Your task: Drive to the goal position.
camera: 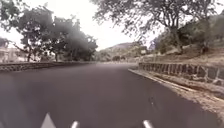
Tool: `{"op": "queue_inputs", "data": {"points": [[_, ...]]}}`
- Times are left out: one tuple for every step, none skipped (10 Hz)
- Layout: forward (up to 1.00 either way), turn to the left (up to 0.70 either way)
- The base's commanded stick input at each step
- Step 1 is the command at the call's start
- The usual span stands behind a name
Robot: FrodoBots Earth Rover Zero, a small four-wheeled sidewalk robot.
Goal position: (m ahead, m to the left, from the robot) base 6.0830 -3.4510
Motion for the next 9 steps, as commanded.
{"op": "queue_inputs", "data": {"points": [[0.5,-0.5],[0.5,-0.5],[0.5,0.0],[0.5,0.0],[0.5,0.0],[0.5,0.0],[0.5,0.0],[0.5,0.0],[0.5,0.0]]}}
